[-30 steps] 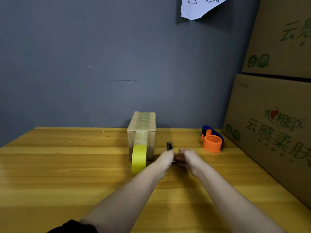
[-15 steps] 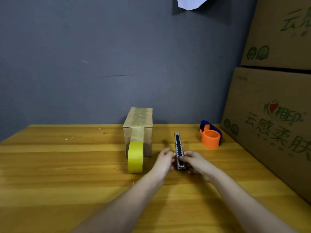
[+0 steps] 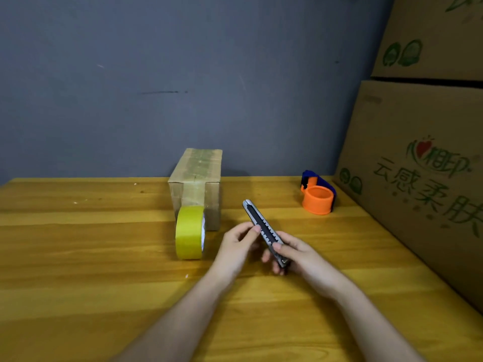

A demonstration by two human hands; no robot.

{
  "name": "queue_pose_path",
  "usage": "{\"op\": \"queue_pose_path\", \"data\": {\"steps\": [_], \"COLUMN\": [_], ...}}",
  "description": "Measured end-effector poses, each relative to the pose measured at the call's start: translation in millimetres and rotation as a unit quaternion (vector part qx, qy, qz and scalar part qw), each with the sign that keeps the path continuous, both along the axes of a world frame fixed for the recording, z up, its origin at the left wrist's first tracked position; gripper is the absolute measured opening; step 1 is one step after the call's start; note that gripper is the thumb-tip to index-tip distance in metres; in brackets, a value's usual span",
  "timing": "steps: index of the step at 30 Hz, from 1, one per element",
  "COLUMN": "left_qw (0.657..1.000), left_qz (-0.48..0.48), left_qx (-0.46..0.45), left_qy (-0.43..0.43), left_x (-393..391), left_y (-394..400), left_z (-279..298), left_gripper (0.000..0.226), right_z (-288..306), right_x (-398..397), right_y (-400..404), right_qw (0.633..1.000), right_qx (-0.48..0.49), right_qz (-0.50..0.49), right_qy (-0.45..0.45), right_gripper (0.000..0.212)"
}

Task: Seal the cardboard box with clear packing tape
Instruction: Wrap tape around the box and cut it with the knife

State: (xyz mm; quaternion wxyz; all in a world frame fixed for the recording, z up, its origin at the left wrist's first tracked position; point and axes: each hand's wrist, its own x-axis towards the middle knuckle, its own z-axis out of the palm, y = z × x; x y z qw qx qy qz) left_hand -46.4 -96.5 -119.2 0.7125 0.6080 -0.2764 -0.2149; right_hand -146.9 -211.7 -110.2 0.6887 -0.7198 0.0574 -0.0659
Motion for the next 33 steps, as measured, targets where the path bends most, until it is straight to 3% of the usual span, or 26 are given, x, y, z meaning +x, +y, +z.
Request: {"op": "queue_pose_path", "data": {"steps": [3,13,17,24,33], "left_qw": [1.000,0.996,0.996,0.998,0.998], "left_qz": [-0.007,-0.010,-0.018,-0.016,-0.039], "left_qx": [-0.011,-0.059,-0.067,-0.042,-0.005], "left_qy": [0.002,0.063,0.064,0.032,-0.054], "left_x": [3.1,3.1,1.7,1.1,-4.1], "left_y": [0.9,0.7,2.7,3.7,2.6], "left_z": [-3.8,-1.4,-0.5,-1.1,-2.2], "left_gripper": [0.018,0.024,0.025,0.025,0.024], "right_z": [-0.6,-3.5,-2.0,0.0,-3.2], "right_x": [-1.0,2.7,0.1,-2.1,0.0], "right_y": [-3.6,-2.3,1.0,7.3,1.3], "right_qw": [1.000,0.984,0.979,0.966,0.953], "right_qx": [0.002,-0.121,-0.160,-0.239,-0.238], "right_qz": [0.020,-0.127,-0.126,-0.087,-0.184], "right_qy": [-0.006,-0.017,-0.027,-0.041,-0.014], "right_gripper": [0.025,0.024,0.021,0.011,0.036]}}
